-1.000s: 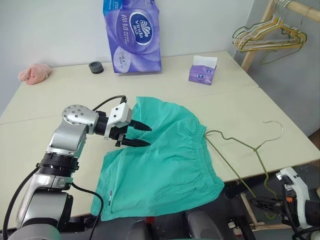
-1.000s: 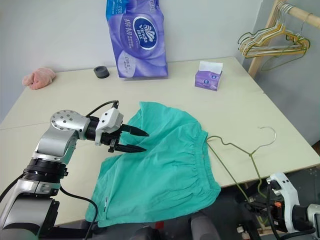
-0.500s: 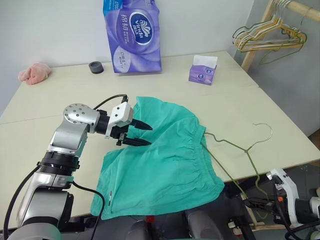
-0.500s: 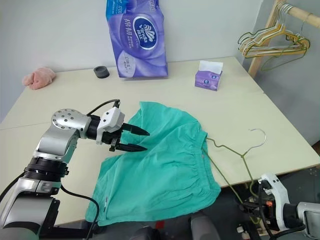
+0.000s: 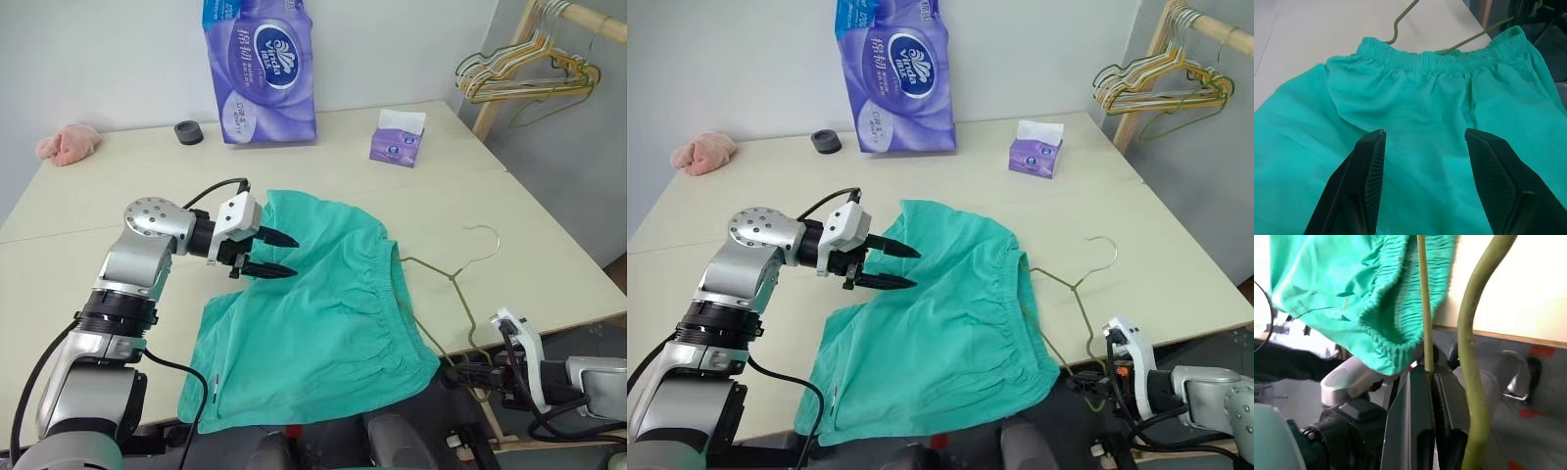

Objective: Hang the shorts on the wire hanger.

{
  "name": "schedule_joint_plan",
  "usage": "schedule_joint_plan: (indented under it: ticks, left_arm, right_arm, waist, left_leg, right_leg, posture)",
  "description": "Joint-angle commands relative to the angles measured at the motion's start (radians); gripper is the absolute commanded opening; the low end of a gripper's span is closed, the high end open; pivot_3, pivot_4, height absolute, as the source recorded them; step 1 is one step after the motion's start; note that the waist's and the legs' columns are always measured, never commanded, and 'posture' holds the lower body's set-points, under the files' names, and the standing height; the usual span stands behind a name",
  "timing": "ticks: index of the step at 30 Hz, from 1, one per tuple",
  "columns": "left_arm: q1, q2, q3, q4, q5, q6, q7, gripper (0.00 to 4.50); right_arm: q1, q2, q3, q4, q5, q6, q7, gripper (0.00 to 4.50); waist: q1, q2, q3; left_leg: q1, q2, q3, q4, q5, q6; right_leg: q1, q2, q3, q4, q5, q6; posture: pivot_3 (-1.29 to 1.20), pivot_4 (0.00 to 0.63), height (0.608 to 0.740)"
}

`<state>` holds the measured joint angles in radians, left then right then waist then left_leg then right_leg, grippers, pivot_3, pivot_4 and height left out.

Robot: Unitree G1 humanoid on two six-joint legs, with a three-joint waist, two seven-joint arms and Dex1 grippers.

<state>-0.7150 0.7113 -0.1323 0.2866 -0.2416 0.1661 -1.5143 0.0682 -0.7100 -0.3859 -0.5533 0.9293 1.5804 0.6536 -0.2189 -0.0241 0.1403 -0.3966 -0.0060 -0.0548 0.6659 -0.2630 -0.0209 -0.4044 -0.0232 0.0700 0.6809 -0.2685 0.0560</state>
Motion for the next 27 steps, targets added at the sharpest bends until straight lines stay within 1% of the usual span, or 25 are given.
schedule_joint_plan:
  ticks: [1,6,10,12,15,18,21,23,24,27]
  left_arm:
    - [-0.030,0.000,0.009,0.000,-0.003,-0.017,0.007,2.71]
    - [-0.035,-0.007,0.021,0.009,-0.009,-0.010,0.026,2.71]
    - [-0.053,-0.022,0.037,0.028,-0.028,0.018,0.052,2.71]
    - [-0.059,-0.023,0.035,0.035,-0.026,0.016,0.054,2.71]
    - [-0.069,-0.029,0.035,0.049,-0.020,0.007,0.064,2.71]
    - [-0.084,-0.031,0.044,0.070,-0.023,0.013,0.079,2.71]
    - [-0.154,-0.037,0.064,0.161,-0.014,0.005,0.118,2.71]
    - [-0.226,-0.047,0.079,0.242,-0.012,0.002,0.145,3.07]
    - [-0.264,-0.053,0.084,0.281,-0.013,-0.001,0.151,3.29]
    - [-0.337,-0.064,0.084,0.348,-0.019,-0.008,0.116,4.17]
  right_arm:
    - [-0.027,0.037,0.011,0.017,0.023,0.002,-0.017,0.00]
    - [-0.118,0.150,-0.040,0.063,-0.005,-0.012,-0.115,0.00]
    - [-0.213,0.202,-0.088,0.075,0.030,0.015,-0.150,0.00]
    - [-0.227,0.197,-0.072,0.064,0.028,0.020,-0.155,0.00]
    - [-0.211,0.135,-0.010,0.020,0.009,-0.017,-0.141,0.00]
    - [-0.194,0.024,0.055,-0.029,-0.020,-0.092,-0.103,0.00]
    - [-0.214,-0.087,0.102,-0.041,-0.053,-0.172,-0.055,0.00]
    - [-0.235,-0.167,0.154,-0.047,-0.087,-0.237,-0.012,0.00]
    - [-0.257,-0.186,0.173,-0.042,-0.093,-0.255,-0.002,0.00]
    - [-0.305,-0.245,0.243,-0.035,-0.131,-0.322,0.032,0.00]
  waist:
    - [-0.001,0.000,0.000]
    - [-0.002,0.002,-0.003]
    - [-0.002,0.002,-0.003]
    - [-0.001,0.002,-0.003]
    - [0.000,0.004,-0.004]
    - [-0.002,0.004,-0.005]
    - [-0.002,0.004,-0.004]
    - [-0.002,0.004,-0.004]
    - [-0.002,0.004,-0.004]
    - [-0.005,0.004,-0.005]
  left_leg:
    - [0.000,0.000,0.000,0.000,0.000,0.000]
    - [0.000,0.000,-0.002,0.000,0.000,0.000]
    - [0.000,0.000,-0.004,0.000,0.000,0.000]
    - [0.000,0.000,-0.004,0.000,0.000,0.000]
    - [0.000,0.000,-0.005,0.000,0.000,0.000]
    - [0.000,-0.001,-0.004,0.000,0.000,0.000]
    - [0.000,-0.001,-0.004,0.000,0.000,0.000]
    - [-0.001,-0.001,-0.003,0.000,0.000,0.000]
    - [-0.001,-0.001,-0.002,0.001,0.000,0.000]
    - [-0.001,-0.001,-0.001,0.000,0.000,0.000]
  right_leg:
    - [0.000,0.000,0.000,0.000,0.000,0.000]
    - [0.000,0.000,0.000,0.000,0.000,0.000]
    - [0.000,0.000,0.000,0.000,0.000,0.000]
    - [0.000,0.000,0.000,0.000,0.000,0.000]
    - [0.000,-0.001,-0.001,0.000,0.000,0.000]
    - [0.000,-0.001,0.000,0.000,0.000,0.000]
    - [0.000,-0.001,-0.001,0.000,0.000,0.000]
    - [0.000,0.000,-0.001,0.000,0.000,0.000]
    - [0.000,-0.001,-0.001,0.000,0.000,0.000]
    - [0.000,0.000,-0.001,-0.001,0.000,0.000]
  posture:
    - [-0.27,0.090,0.740]
    - [-0.26,0.090,0.740]
    - [-0.27,0.090,0.740]
    - [-0.27,0.090,0.740]
    - [-0.27,0.091,0.740]
    - [-0.27,0.091,0.740]
    - [-0.27,0.093,0.740]
    - [-0.27,0.091,0.740]
    - [-0.28,0.089,0.740]
    - [-0.28,0.086,0.740]
